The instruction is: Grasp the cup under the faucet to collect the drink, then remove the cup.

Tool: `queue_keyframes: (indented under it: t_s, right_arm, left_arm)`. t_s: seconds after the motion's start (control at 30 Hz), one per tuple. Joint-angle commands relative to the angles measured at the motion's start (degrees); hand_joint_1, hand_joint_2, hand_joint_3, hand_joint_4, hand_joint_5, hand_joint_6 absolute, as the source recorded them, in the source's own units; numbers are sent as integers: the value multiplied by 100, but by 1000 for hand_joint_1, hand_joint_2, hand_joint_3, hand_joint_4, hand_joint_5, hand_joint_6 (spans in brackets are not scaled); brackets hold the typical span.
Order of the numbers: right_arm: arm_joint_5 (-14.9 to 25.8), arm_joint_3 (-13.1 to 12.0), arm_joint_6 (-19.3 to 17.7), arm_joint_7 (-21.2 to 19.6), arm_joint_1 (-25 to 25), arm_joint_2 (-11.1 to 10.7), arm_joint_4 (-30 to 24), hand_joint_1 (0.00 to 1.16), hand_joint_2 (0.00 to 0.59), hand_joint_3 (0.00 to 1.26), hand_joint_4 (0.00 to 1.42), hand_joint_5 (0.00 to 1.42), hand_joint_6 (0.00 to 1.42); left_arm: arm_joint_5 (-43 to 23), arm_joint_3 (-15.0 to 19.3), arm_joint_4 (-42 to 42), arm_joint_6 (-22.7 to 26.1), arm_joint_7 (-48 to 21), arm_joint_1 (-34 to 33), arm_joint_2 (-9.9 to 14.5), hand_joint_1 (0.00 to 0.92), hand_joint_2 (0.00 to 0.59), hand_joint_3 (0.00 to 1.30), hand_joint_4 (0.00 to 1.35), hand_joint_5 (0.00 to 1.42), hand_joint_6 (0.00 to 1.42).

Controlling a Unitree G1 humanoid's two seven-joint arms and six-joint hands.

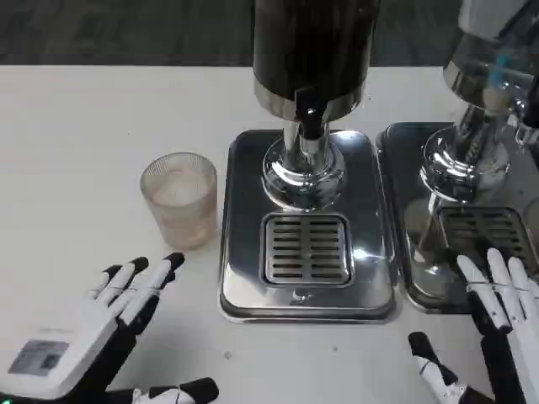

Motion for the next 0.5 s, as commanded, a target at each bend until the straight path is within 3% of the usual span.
queue_keyframes:
  t_s: [0.03,0.5]
  right_arm:
    - [48,-46,-48,15,-18,-52,33,398,382,136,0,0,84]
    - [91,-33,-48,-25,-22,3,42,398,382,137,0,0,107]
  left_arm:
    - [-44,-23,-29,35,38,3,25,0,107,0,0,0,0]
    - [-208,27,81,-138,152,-78,22,0,88,0,0,0,0]
